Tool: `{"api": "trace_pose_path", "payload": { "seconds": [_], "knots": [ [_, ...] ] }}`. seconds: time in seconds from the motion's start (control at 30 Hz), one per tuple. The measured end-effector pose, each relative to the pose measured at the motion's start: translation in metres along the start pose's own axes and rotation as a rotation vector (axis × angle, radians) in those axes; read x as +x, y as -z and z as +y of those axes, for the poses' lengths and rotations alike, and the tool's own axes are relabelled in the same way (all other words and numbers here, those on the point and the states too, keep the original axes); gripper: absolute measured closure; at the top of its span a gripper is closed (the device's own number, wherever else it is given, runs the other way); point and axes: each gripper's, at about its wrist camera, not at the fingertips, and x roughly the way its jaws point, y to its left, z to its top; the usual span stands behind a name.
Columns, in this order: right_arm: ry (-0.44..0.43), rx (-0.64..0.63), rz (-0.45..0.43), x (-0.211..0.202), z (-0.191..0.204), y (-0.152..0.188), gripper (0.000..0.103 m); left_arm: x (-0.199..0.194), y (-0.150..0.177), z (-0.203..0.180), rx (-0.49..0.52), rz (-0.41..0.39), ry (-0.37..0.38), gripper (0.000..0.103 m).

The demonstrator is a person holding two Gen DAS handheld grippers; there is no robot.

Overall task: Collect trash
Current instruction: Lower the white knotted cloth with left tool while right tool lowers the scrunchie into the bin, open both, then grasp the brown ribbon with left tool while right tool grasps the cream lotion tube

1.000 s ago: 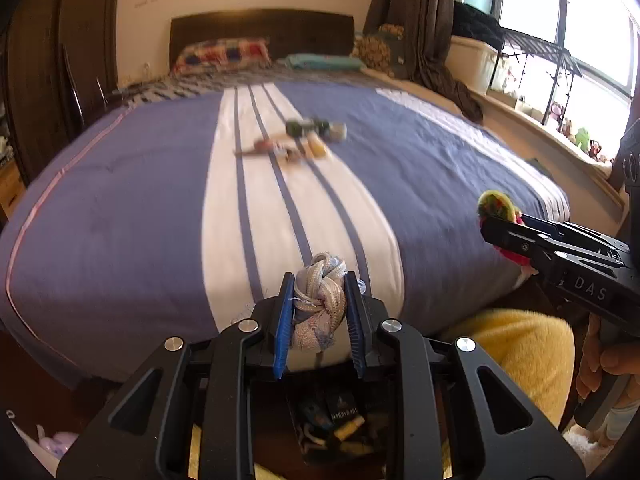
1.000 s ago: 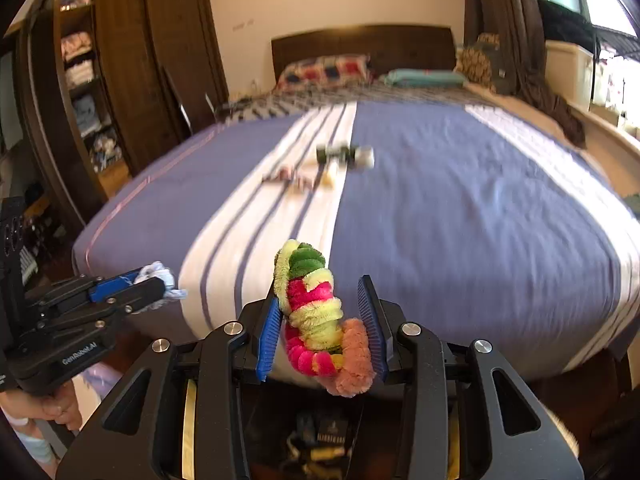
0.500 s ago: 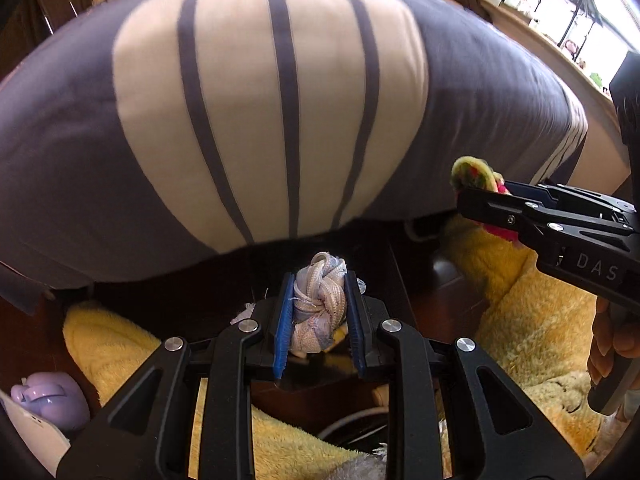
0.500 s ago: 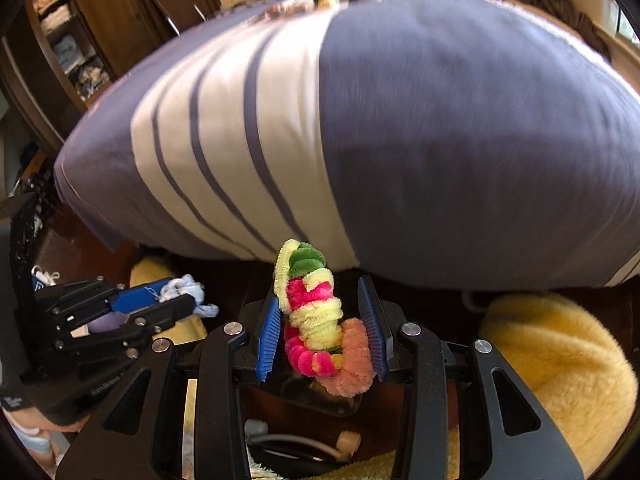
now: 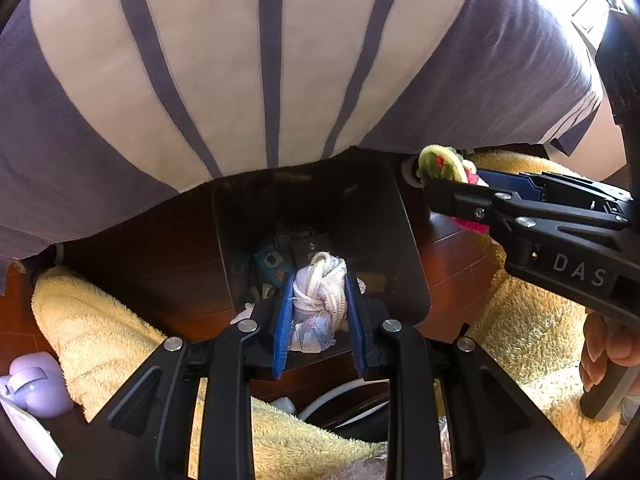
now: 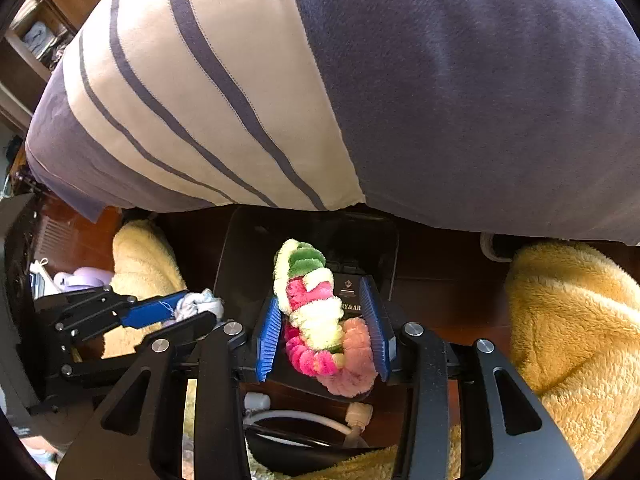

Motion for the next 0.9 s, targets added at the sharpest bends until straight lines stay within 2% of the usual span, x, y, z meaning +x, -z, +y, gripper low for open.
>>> {"api": "trace_pose_path", "payload": {
  "seconds": [0.07,0.13,0.17,0.27,0.4,0.5,0.63,0.67,0.9],
  "knots": [
    [-0.006,0.003,0.002,0.001,-0.001,-0.003,0.06,0.002,0.0,0.0,-0.001,0.004,0.003,0.077],
    [-0.008,0.005,-0.001,0.0,0.0,-0.005,0.059,0.001,-0.001,0.0,-0.004,0.003,-0.007,0.064],
    [-0.008,0.007,-0.004,-0.002,-0.002,-0.006,0.058,-0.001,-0.001,0.0,-0.005,0.001,-0.015,0.061],
    [-0.002,0.02,-0.022,-0.01,-0.005,-0.008,0.047,-0.005,-0.002,0.003,-0.008,-0.009,-0.025,0.056],
    [0.01,0.032,-0.071,-0.028,-0.011,-0.013,0.035,-0.025,-0.004,0.005,-0.012,-0.053,-0.048,0.045],
    [0.029,0.04,-0.132,-0.051,-0.015,-0.015,0.016,-0.048,-0.008,0.006,-0.013,-0.11,-0.071,0.028],
    [0.038,0.053,-0.234,-0.091,-0.02,-0.019,0.012,-0.093,-0.013,0.008,-0.014,-0.219,-0.104,0.016],
    [0.042,0.057,-0.256,-0.099,-0.022,-0.02,0.008,-0.101,-0.014,0.009,-0.013,-0.237,-0.11,0.015],
    [0.09,0.043,-0.402,-0.153,-0.027,-0.05,0.007,-0.161,-0.039,0.023,-0.008,-0.398,-0.172,0.009]
  ]
}}
